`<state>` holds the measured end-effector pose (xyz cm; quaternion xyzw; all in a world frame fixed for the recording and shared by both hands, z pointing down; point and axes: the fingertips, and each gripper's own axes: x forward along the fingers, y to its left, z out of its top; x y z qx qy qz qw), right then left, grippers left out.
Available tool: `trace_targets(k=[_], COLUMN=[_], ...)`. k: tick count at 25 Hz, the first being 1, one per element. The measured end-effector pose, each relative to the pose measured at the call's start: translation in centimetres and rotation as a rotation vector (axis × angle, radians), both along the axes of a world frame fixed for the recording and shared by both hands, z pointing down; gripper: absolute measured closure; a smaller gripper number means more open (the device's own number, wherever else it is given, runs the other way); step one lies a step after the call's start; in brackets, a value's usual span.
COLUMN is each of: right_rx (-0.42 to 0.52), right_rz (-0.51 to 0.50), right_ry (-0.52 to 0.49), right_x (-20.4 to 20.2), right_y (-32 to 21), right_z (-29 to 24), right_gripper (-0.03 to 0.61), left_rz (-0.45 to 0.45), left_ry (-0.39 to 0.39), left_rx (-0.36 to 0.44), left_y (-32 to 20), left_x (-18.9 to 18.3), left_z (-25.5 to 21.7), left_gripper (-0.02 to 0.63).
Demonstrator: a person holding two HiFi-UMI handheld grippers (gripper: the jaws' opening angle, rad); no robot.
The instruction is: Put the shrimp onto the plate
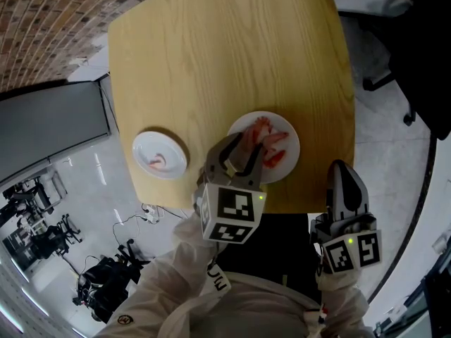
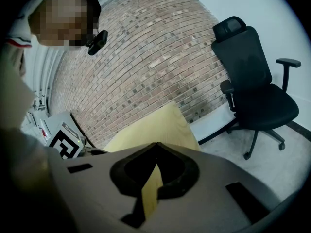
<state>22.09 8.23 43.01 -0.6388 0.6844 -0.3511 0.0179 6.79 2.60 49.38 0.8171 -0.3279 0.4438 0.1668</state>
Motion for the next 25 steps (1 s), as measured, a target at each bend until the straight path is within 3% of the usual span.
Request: trace_targets(k=[15,25], right_rx=[0.010,0.025], right_rz=[-0.015,-0.070], right_ry=[0.019,0.024], right_x=[-1.2,-4.7], right_y=[-0.2,-1.0], right_z=[-0.9,-1.8], right_gripper=[0.554,0.554], left_rz=[-0.019,-0.092], left_ry=[0.042,0.037], left_rx=[0.009,0.037], left_y=[0.2,-0.5], left_x=[-0.9,-5.3], left_z=[-1.5,-2.6], left_gripper=[0.448,0.448])
